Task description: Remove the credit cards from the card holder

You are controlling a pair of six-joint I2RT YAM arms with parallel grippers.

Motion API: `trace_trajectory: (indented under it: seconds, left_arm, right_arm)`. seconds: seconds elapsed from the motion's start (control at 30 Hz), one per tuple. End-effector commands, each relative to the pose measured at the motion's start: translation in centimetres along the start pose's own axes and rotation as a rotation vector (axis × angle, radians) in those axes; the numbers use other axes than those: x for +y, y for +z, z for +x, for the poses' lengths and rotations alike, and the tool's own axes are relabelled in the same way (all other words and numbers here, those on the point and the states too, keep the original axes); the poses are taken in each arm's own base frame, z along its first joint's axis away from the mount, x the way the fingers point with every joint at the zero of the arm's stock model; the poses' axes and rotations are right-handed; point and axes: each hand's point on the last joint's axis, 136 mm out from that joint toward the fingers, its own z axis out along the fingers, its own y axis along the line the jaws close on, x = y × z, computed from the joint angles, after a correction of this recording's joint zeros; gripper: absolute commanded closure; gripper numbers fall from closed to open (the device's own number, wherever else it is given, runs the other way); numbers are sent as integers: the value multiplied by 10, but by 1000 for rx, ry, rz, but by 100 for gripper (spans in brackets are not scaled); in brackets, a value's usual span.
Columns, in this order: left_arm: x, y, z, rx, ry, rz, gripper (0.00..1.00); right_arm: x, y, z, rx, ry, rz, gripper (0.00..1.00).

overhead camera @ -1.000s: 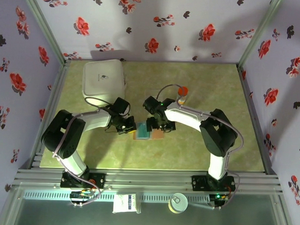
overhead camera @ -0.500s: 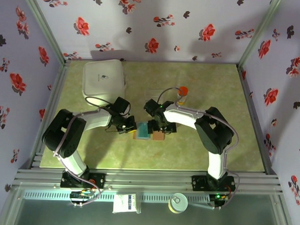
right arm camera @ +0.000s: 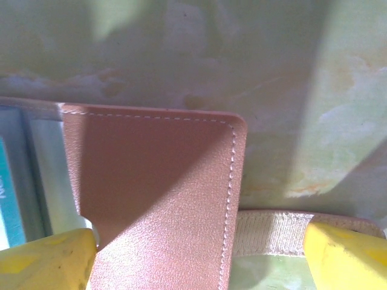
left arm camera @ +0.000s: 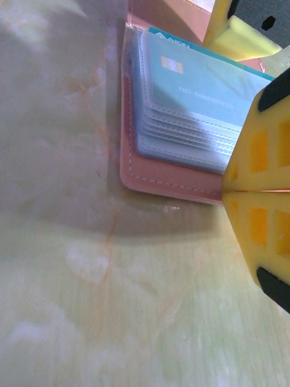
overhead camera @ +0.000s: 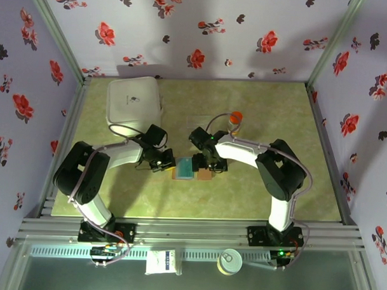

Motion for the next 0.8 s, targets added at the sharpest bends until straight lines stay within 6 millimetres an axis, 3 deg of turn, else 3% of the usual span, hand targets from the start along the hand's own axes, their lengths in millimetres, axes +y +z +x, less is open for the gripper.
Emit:
trace_trajectory:
  seconds: [0.0, 0.17, 0.37, 0.53, 0.77]
  left_arm:
    - [-9, -19, -10, -43, 24, 11, 92]
    - [-20, -32, -12, -63, 29, 39, 92]
    - [-33, -28, -8, -40, 45, 67, 91]
    - [-39, -16, -4, -16, 61, 65, 92]
    - [-41, -1, 2, 22, 69, 69, 94]
  right_arm:
    - [5, -26, -5, -30, 28, -55, 12]
    - [22, -53, -12, -76, 32, -141, 14]
    - [43, -70, -17, -96, 28, -246, 17]
    - [61, -67, -17, -84, 27, -344, 24]
    - [85, -48, -11, -30, 46, -456, 51]
